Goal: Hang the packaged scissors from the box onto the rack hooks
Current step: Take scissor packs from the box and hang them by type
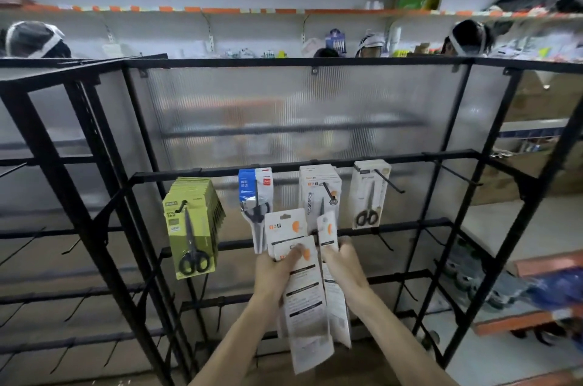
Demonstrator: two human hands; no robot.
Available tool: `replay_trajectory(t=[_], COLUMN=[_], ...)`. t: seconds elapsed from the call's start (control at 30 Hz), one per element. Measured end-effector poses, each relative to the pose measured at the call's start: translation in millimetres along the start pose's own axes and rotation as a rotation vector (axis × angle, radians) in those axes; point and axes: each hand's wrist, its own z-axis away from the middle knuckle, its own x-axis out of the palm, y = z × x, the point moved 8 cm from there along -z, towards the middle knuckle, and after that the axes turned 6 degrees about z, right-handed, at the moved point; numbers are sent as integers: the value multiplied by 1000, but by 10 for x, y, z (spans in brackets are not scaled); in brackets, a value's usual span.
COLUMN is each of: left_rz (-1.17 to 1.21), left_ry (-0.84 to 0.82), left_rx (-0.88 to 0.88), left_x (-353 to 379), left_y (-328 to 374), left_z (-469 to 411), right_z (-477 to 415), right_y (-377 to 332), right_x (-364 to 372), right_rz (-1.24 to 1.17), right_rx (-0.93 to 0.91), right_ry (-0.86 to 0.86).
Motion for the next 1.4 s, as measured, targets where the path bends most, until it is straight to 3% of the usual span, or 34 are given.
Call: replay_trajectory(t=[0.1, 0.23, 0.43, 0.63, 1.03, 1.4], left_rz=[7, 26, 137, 140, 91, 52], left_ry=[-43, -8, 18, 101, 214, 202], left_rx=[4, -51, -149, -134, -150, -146], left_x=[123, 73, -90, -309, -395, -221], left_y=[25, -16, -19, -28, -167, -161], left_z=[44, 26, 52, -33, -267, -467], right_z=[67, 85, -66, -343, -840, -1571], right_y=[-3, 76, -14, -302, -136, -19], right_x=[127, 144, -267, -559, -514, -305], right_rz=[87, -55, -142, -48, 14, 52], right_rx=[-30, 59, -38, -122, -104, 27], right_ry=[-62, -175, 73, 117, 76, 183])
